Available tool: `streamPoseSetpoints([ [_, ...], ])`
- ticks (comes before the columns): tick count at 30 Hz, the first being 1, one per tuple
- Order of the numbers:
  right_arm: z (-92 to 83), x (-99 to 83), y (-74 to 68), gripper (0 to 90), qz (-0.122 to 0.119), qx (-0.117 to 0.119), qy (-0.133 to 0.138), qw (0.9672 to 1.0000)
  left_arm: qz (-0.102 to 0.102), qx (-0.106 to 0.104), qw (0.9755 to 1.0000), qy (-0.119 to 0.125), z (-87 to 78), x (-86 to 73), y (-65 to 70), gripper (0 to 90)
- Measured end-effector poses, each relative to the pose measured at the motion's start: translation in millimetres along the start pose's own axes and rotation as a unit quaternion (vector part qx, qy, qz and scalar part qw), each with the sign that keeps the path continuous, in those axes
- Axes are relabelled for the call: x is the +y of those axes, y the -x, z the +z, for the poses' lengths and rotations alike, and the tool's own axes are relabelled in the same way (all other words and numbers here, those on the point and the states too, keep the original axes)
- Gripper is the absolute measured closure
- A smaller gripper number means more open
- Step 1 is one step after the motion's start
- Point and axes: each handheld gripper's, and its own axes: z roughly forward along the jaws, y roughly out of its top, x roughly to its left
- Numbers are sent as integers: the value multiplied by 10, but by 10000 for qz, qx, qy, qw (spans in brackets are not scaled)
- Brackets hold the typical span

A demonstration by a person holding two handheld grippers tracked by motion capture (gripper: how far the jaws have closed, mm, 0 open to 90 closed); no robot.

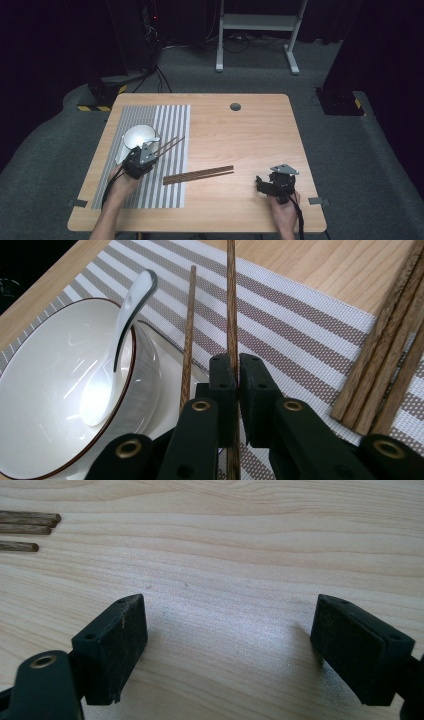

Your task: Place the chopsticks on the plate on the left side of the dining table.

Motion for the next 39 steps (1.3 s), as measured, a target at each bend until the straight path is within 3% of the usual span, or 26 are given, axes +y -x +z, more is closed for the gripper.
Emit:
streamPoseSetpoints([
  [25, 0, 0, 1, 147, -6, -1, 2, 10000, 152, 297, 9988, -351, 106, -139, -54, 845],
  [39, 0, 0, 0, 147, -2, 1, 1, 10000, 145, 366, 9985, -391, 155, -193, -82, 845],
])
